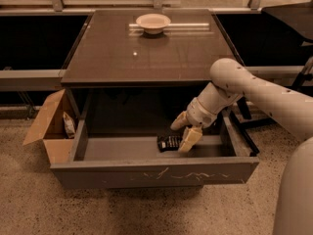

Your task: Pick rxbar chocolate from top drawer and place on counter

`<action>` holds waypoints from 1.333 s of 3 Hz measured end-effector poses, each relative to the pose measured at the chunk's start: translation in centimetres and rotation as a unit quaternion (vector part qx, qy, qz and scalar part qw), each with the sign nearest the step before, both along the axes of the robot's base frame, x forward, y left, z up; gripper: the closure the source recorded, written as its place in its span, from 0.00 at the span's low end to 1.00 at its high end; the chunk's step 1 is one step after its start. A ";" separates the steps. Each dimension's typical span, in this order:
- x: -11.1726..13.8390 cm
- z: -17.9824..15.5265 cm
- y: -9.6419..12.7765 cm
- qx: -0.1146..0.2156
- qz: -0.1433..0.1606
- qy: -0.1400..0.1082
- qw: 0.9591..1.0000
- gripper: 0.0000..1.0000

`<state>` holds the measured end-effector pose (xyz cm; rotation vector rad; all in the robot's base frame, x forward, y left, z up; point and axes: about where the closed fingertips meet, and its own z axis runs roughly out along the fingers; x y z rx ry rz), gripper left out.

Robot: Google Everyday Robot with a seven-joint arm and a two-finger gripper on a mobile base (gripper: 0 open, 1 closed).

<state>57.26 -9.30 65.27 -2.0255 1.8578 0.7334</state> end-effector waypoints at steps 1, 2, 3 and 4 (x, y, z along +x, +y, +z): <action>0.4 -1.5 -0.3 0.002 -0.004 0.005 1.000 0.35; 0.7 -2.7 -0.4 -0.001 -0.005 0.010 1.000 0.35; 1.2 -3.8 -0.7 -0.011 -0.011 0.008 1.000 0.09; 1.6 -4.7 -0.7 -0.022 -0.014 0.006 1.000 0.01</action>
Offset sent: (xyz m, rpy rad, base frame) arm 0.0108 -0.0078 -0.0341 -0.0085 0.0206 -0.0144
